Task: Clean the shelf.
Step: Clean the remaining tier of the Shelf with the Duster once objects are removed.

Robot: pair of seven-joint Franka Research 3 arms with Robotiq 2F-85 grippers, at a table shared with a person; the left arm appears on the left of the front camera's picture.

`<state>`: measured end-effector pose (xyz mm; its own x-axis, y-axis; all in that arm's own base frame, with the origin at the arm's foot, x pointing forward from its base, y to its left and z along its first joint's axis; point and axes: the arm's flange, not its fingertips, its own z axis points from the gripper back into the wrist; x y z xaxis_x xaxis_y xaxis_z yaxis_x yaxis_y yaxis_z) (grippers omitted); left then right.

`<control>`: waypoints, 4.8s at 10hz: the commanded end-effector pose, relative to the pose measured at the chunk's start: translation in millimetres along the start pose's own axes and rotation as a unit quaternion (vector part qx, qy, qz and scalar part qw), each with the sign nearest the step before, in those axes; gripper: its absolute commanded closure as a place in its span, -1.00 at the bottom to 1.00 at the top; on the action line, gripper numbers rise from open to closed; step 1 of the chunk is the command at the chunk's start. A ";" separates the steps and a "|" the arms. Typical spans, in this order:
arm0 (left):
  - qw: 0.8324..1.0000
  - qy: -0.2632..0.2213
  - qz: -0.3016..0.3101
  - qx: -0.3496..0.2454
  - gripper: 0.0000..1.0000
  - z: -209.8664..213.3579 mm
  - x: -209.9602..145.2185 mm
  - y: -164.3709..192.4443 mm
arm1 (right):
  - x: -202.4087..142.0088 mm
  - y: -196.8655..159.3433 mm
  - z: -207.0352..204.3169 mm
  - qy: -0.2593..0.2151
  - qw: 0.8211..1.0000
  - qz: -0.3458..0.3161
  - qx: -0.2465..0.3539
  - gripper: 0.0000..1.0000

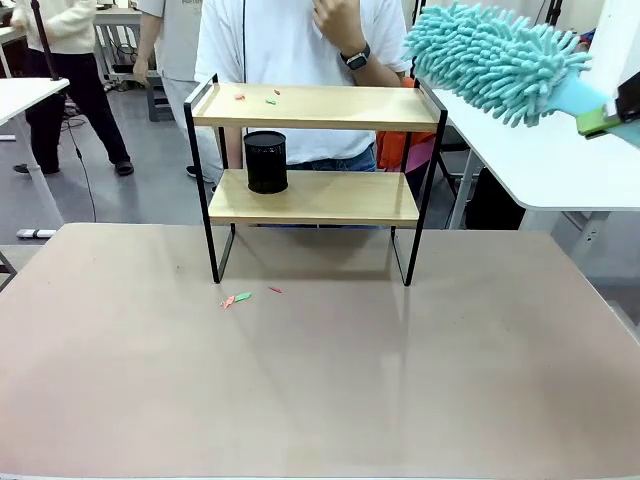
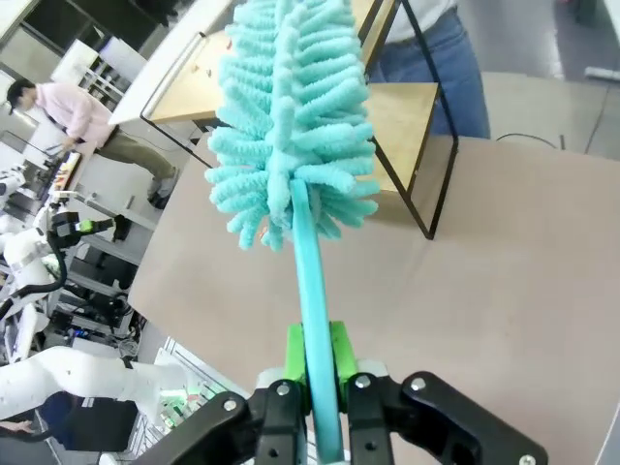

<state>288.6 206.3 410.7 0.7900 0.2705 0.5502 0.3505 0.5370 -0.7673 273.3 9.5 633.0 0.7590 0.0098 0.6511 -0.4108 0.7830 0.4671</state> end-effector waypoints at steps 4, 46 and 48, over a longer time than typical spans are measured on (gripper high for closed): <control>1.000 -0.010 -0.011 -0.008 -1.00 -1.4 0.6 0.1 | 70.4 40.6 -57.9 -0.011 0.999 0.008 -0.034 0.74; 1.000 -0.010 -0.011 -0.008 -1.00 -1.4 0.6 0.1 | -134.4 -166.4 52.5 -0.030 0.924 -0.275 0.265 0.74; 1.000 -0.010 -0.011 -0.008 -1.00 -1.4 0.6 0.1 | -134.4 -166.4 52.5 -0.030 0.924 -0.275 0.265 0.74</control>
<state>288.0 206.6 410.7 0.7896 0.2706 0.5508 0.3504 0.5381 -0.7666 218.0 -153.5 492.7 0.9070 -0.3420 0.2458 -0.1627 0.2539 0.9535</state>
